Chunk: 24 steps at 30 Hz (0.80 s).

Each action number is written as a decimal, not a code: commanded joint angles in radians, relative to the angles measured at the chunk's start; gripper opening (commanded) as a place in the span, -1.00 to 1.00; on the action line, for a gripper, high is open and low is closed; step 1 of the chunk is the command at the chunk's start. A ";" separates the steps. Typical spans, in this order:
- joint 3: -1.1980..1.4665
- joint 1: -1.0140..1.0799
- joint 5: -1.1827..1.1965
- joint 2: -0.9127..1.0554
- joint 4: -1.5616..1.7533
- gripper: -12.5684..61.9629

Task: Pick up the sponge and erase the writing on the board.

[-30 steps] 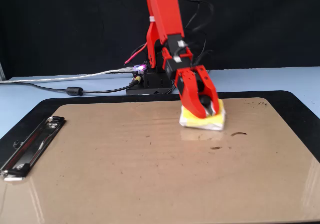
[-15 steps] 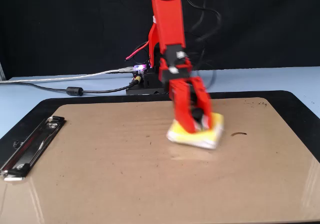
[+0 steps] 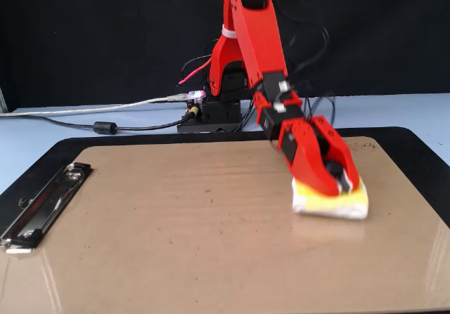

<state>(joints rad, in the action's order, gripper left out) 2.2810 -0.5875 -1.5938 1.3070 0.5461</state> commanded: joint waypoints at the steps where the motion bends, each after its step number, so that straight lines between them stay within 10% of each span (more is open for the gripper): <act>1: 0.124 -0.051 -0.025 0.138 0.008 -0.88; 12: -0.221 -0.104 -0.025 -0.169 0.002 -0.88; 24: 0.227 -0.334 -0.091 0.577 -0.153 -0.88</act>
<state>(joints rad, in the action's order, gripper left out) 2.5541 -0.8943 -1.6429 1.8423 0.3620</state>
